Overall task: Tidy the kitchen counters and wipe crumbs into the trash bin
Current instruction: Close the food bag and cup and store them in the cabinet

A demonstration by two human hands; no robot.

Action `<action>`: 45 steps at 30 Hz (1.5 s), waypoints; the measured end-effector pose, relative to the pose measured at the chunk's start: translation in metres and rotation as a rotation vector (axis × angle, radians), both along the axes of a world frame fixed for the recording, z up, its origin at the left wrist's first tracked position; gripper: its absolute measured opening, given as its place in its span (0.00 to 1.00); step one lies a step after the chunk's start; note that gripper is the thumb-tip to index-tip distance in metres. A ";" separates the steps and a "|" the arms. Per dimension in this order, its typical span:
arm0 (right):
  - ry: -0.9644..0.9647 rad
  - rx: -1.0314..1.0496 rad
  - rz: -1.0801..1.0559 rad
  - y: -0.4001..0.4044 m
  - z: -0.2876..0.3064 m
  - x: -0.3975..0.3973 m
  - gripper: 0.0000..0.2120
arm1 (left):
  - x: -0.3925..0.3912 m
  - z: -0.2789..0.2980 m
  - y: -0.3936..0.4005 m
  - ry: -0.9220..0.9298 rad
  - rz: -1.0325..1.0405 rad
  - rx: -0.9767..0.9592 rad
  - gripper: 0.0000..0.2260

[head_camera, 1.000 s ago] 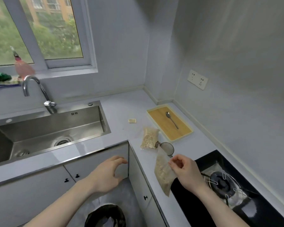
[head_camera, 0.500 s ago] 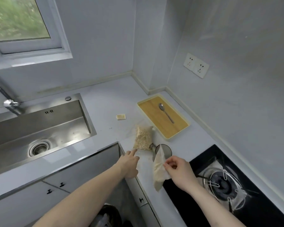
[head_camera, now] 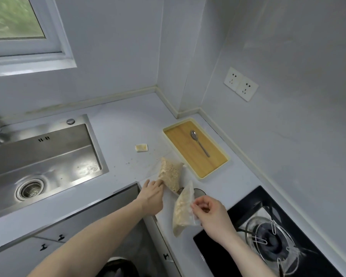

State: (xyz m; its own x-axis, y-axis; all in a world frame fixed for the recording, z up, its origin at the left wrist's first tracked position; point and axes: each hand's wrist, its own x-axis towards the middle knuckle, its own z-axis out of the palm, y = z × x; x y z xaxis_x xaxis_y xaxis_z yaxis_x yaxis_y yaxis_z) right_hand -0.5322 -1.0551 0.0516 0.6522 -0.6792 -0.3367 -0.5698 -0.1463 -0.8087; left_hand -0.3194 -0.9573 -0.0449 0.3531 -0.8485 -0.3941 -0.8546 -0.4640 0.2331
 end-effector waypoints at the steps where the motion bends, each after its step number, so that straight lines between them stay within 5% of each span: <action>1: -0.002 0.010 -0.003 -0.001 0.000 0.005 0.03 | 0.008 0.009 -0.003 0.040 0.044 -0.052 0.30; 7: -0.014 0.045 -0.004 -0.005 0.007 0.042 0.04 | 0.059 0.071 -0.034 0.137 0.205 -0.236 0.25; 16: -0.065 0.253 -0.181 -0.020 0.012 0.088 0.07 | 0.075 0.099 -0.047 0.355 0.333 -0.190 0.27; 25: 0.036 0.033 -0.249 -0.061 0.009 0.141 0.04 | 0.056 0.099 -0.042 0.455 0.382 -0.216 0.28; 37: 0.061 0.157 -0.258 -0.063 -0.016 0.139 0.01 | 0.039 0.098 -0.032 0.656 0.478 -0.239 0.28; 45: 0.028 -0.025 -0.197 -0.059 0.001 0.120 0.14 | 0.043 0.102 -0.009 0.656 0.489 -0.351 0.27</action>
State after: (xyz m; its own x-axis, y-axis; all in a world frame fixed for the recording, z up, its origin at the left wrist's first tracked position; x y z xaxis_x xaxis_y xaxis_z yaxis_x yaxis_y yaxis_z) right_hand -0.4125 -1.1144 0.0529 0.4963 -0.8011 -0.3346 -0.6119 -0.0494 -0.7894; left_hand -0.2766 -0.9660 0.0574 0.5019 -0.7721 -0.3898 -0.2245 -0.5516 0.8034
